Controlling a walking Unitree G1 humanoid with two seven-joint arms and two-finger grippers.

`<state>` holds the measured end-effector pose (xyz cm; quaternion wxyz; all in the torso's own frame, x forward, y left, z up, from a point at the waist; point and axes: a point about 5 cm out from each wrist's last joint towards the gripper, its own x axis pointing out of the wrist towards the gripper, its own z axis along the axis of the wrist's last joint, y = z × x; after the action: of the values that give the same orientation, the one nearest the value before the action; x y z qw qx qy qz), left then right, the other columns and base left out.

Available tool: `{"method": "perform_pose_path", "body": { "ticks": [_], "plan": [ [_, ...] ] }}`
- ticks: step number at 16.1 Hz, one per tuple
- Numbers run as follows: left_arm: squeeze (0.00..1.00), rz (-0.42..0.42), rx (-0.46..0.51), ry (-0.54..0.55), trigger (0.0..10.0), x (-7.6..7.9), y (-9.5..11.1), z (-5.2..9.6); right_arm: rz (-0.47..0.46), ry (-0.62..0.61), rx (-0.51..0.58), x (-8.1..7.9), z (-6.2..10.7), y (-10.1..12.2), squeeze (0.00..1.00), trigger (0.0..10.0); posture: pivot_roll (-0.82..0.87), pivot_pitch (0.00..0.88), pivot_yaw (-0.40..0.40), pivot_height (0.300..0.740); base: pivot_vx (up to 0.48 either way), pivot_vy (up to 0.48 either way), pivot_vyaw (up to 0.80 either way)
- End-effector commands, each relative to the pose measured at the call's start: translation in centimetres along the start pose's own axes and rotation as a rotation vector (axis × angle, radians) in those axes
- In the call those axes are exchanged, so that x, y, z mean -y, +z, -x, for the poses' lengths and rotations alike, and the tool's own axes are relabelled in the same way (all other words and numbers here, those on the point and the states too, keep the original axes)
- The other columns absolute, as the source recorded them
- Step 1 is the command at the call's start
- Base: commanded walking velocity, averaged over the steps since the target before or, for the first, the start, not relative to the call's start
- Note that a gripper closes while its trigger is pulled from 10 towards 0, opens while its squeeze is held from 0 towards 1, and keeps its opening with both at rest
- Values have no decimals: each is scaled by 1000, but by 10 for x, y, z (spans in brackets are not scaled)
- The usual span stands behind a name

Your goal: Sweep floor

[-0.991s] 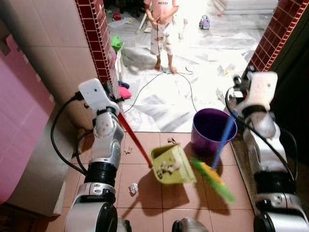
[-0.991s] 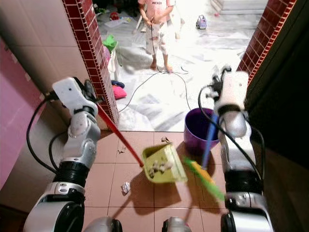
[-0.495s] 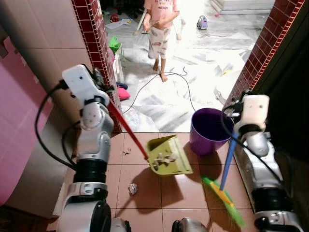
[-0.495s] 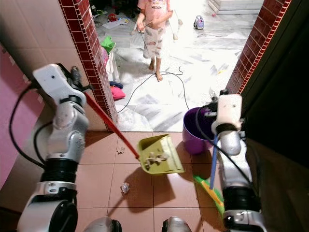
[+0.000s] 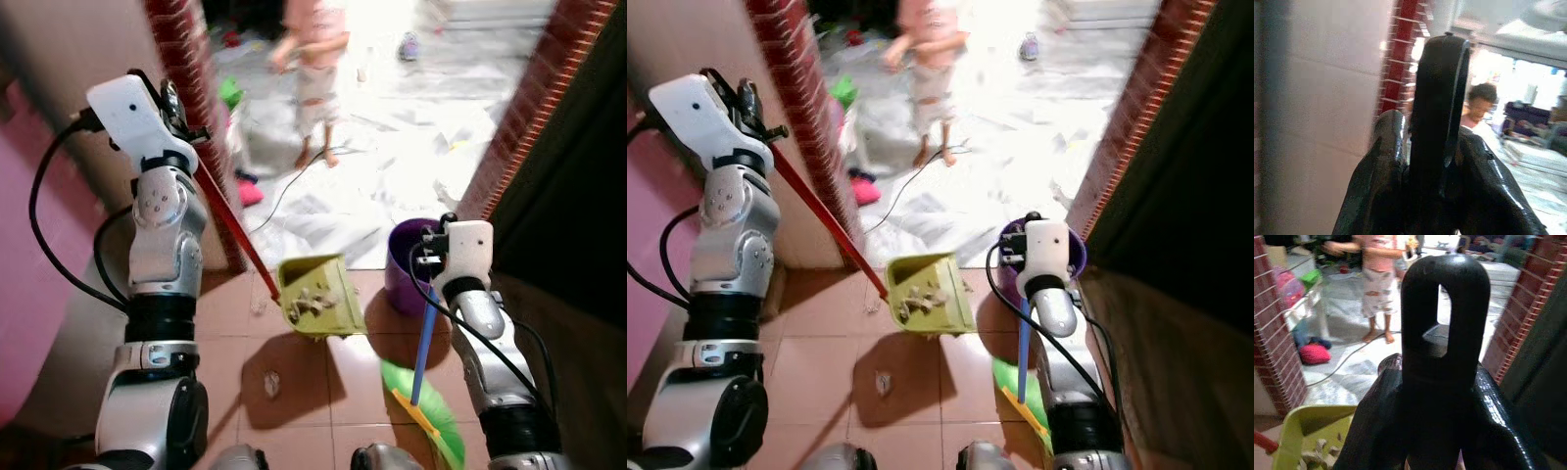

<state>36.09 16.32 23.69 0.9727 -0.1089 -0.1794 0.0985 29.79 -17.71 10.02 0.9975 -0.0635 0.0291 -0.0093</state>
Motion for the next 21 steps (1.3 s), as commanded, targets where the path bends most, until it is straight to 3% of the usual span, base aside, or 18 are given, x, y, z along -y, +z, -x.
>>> {"method": "perform_pose_path", "body": {
  "ticks": [1,7,11,16,21],
  "plan": [
    [0,37,101,-33,10000,8,23,-6,-28,-8,-18,1,2,-5,0,10000,-141,0,79,740,0,0,-800],
    [0,67,241,2,10000,2,65,-29,36,77,-81,-5,12,-26,0,10000,-153,0,82,740,0,0,-579],
    [0,61,277,3,10000,1,72,-32,63,88,-71,-3,8,-24,0,10000,-162,0,81,740,0,0,0],
    [0,93,313,0,10000,3,81,-36,78,92,-66,-1,7,-24,0,10000,-163,0,80,740,344,0,0],
    [0,115,316,-32,10000,13,83,-42,86,118,-64,-8,10,-27,0,10000,-175,0,94,740,404,0,-648]
  ]
}}
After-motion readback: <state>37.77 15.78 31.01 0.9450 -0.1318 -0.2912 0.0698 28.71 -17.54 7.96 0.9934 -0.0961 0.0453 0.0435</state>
